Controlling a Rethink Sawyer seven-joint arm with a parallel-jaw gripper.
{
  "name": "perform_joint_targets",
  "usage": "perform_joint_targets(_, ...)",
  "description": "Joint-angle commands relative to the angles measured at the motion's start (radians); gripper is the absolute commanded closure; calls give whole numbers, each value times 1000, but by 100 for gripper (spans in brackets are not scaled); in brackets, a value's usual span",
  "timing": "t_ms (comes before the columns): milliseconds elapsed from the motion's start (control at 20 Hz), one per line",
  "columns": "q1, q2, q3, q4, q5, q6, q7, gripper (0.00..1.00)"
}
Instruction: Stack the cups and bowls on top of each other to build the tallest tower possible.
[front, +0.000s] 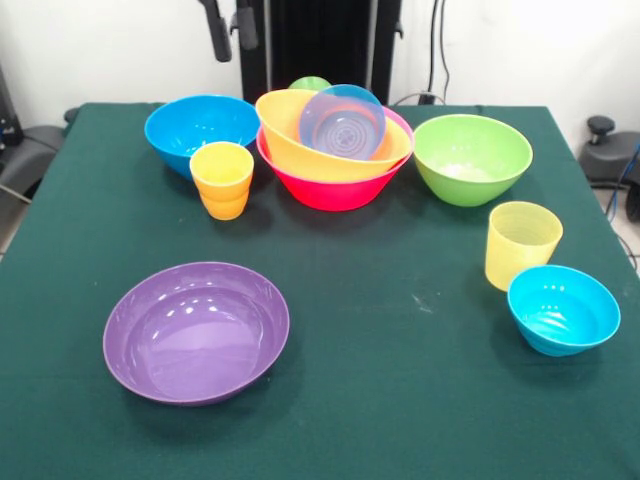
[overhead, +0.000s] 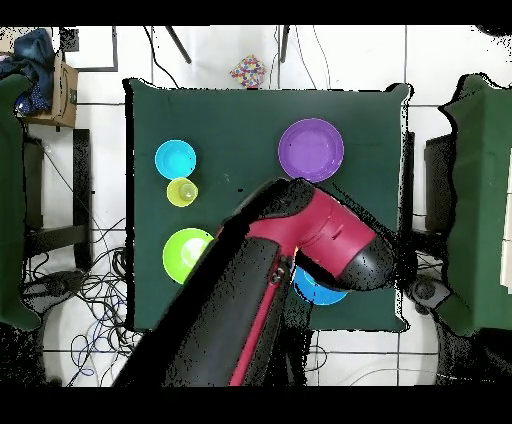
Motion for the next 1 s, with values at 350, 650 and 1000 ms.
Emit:
perform_joint_targets(350, 57, 106, -20, -105, 128, 11, 384, 0)
perform_joint_targets(650, 59, 148, -57, -128, 171, 10, 403, 0)
perform_joint_targets(1000, 65, 170, -82, -127, 187, -13, 336, 0)
